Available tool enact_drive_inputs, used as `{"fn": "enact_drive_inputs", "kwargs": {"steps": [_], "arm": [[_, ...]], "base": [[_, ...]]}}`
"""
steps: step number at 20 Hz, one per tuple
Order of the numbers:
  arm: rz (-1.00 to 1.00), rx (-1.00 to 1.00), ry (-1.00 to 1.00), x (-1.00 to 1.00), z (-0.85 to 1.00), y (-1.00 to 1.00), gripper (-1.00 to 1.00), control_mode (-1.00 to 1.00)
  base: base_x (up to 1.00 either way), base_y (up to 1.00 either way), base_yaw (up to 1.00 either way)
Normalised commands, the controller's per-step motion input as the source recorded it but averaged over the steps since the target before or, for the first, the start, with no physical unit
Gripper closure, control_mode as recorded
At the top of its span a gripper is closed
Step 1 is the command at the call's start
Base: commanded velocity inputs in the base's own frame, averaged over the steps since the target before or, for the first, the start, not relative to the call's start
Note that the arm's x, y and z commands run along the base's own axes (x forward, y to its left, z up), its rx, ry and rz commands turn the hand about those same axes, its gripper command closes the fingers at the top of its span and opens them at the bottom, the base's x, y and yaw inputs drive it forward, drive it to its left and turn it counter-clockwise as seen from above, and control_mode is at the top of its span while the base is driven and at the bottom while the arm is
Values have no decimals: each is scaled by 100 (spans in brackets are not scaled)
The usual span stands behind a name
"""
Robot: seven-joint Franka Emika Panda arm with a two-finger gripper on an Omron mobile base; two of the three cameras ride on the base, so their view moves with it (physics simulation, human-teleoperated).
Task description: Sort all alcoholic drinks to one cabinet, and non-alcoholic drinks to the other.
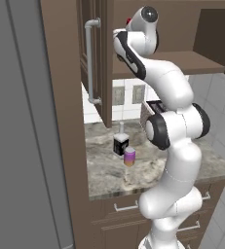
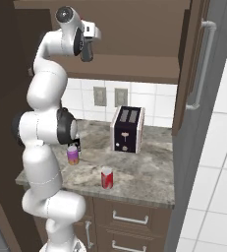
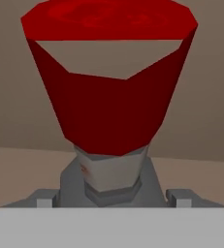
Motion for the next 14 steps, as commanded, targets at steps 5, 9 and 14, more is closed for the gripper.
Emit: {"fn": "enact_drive_inputs", "kwargs": {"steps": [5,9,14], "arm": [[0,0,0,28,-24,0,-100,-100],[0,0,0,17,-6,0,-100,-100],[0,0,0,17,0,0,-100,-100]], "base": [[0,0,0],[0,0,0],[0,0,0]]}}
